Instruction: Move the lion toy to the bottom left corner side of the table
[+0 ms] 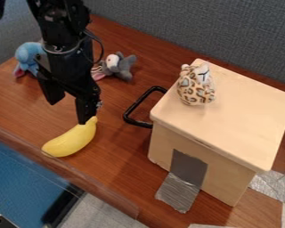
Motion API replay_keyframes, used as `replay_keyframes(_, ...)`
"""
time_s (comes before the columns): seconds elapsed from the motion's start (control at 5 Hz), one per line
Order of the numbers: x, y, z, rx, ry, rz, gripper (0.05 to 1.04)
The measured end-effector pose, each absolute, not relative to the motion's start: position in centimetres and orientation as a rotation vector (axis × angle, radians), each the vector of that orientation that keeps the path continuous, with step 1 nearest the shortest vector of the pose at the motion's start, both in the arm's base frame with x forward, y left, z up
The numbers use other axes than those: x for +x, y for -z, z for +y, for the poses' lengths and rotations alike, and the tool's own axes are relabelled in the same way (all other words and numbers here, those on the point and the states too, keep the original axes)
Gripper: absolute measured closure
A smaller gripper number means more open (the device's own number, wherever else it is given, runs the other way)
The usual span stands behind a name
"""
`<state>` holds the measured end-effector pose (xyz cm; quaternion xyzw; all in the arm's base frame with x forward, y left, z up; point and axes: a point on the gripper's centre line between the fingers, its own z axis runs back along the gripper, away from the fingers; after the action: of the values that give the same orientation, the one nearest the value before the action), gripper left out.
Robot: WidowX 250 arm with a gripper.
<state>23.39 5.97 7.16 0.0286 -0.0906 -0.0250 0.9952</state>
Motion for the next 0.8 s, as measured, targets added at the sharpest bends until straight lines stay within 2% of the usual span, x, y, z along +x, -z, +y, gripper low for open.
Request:
replay_keyframes(0.2, 23.1, -6.7, 5.8, 0.043, 0.046, -0.157, 0.083)
replay_keyframes(0.4, 24.4, -8.4, 3.7, -0.025, 0.063, -0.185, 0.083)
replay_keyframes(0.8, 28.7, -15.4, -2.7, -0.046, 0.177, -0.267, 0.083)
